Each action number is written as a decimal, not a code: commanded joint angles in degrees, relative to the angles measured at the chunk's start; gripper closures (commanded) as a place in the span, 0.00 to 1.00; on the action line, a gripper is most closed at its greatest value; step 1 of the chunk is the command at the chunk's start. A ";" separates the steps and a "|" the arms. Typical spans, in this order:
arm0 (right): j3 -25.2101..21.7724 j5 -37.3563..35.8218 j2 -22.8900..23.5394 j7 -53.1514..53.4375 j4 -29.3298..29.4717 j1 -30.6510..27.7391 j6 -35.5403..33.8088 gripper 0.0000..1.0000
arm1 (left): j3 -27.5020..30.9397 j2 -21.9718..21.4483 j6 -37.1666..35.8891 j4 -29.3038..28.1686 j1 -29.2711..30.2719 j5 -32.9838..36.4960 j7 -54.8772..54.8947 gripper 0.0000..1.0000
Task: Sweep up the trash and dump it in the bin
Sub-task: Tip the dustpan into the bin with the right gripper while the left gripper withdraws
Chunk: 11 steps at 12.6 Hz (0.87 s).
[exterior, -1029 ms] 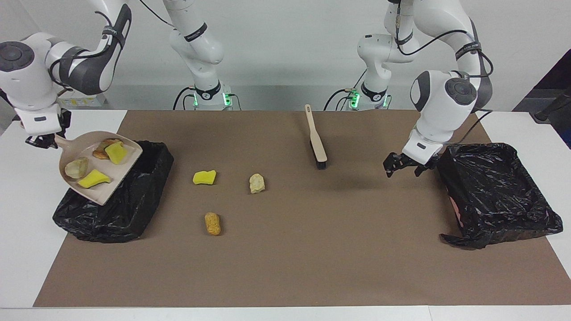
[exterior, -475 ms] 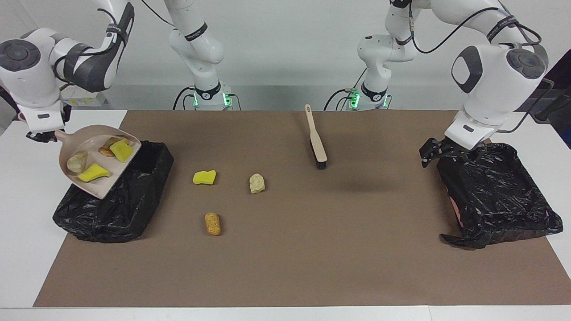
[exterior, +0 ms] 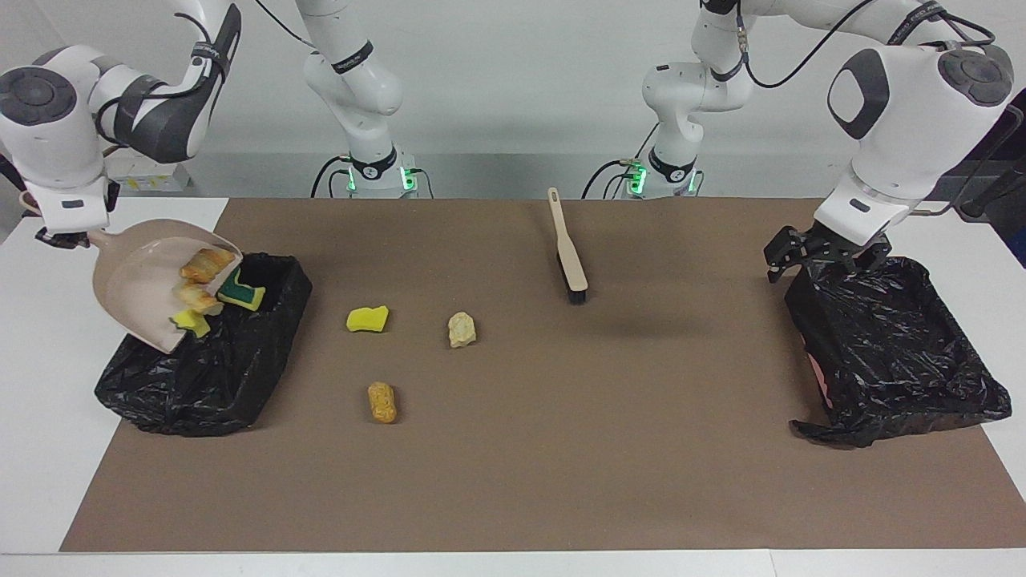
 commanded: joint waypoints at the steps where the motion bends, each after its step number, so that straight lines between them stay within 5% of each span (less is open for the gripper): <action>1: 0.50 -3.73 -1.73 1.81 -1.41 0.87 -0.65 1.00 | -0.65 -3.90 -1.14 0.43 1.03 1.36 3.59 0.00; 6: 0.59 -10.50 -1.82 6.46 -1.67 5.71 -1.88 1.00 | -0.74 -9.54 -4.90 -3.80 1.56 1.37 3.86 0.00; 11: 0.24 -12.27 -1.64 6.03 1.84 6.16 -2.50 1.00 | -0.74 -9.73 -5.53 -3.44 1.91 1.37 3.16 0.00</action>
